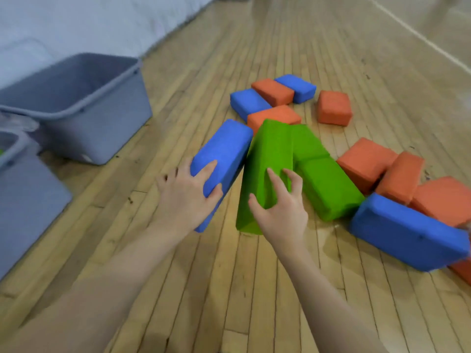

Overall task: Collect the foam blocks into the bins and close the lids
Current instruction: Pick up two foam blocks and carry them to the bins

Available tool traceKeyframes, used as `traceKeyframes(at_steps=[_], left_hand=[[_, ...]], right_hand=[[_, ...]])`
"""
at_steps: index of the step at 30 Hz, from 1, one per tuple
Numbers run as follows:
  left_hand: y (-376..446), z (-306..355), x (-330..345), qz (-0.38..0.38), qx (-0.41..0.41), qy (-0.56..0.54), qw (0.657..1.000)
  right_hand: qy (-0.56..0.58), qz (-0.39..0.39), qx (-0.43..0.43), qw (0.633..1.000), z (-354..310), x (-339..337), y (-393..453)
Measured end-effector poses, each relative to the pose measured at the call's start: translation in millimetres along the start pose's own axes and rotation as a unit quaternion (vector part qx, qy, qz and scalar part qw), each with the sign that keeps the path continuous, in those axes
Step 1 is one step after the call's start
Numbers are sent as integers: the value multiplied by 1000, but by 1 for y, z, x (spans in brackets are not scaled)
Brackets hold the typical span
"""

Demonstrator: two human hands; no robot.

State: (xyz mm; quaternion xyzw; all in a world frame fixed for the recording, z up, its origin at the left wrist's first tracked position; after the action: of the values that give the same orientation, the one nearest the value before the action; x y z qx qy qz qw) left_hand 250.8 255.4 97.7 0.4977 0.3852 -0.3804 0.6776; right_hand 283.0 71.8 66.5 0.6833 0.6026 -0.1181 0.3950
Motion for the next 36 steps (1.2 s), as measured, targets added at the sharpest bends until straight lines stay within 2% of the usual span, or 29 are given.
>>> traceKeyframes(at_steps=[2, 7, 12, 17, 23, 26, 29, 30, 31, 34, 36], left_hand=[[17, -35, -39, 35, -5, 31, 999], [14, -145, -111, 106, -90, 69, 988], [-30, -285, -168, 168, -196, 91, 962], [-76, -422, -224, 195, -318, 78, 924], [-97, -529, -280, 226, -324, 163, 904], [-102, -579, -281, 163, -350, 208, 899], [-113, -613, -261, 31, -400, 175, 899], [-119, -619, -251, -27, -419, 157, 894], [-125, -621, -240, -52, -426, 147, 891], [-128, -616, -236, -28, -429, 108, 896], [-115, -608, -239, 28, -400, 103, 910]], right_hand=[[22, -7, -38, 999, -50, 16, 20], [73, -32, -125, 989, -182, 85, 32], [132, -65, -208, 967, -320, 178, -3], [197, -111, -256, 940, -451, 261, -48], [252, -131, -301, 910, -572, 330, -78], [237, -208, -293, 903, -607, 371, -88], [53, -359, -315, 877, -607, 422, -101], [-7, -389, -323, 863, -601, 433, -106], [-44, -401, -325, 855, -597, 439, -107], [-58, -373, -318, 870, -592, 437, -98], [-40, -343, -326, 880, -590, 427, -88]])
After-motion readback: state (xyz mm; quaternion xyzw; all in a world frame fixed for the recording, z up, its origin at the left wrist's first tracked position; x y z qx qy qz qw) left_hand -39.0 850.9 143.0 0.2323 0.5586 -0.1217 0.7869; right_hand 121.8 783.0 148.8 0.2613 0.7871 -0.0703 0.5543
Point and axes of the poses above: each hand's wrist, its own y-axis towards the middle knuckle, its own x-axis out of the palm, z = x × y, the point moved 5 cm from there along y, towards the middle knuckle, and after that the axes turned 3 degrees about -z, right-handed, at the moved point
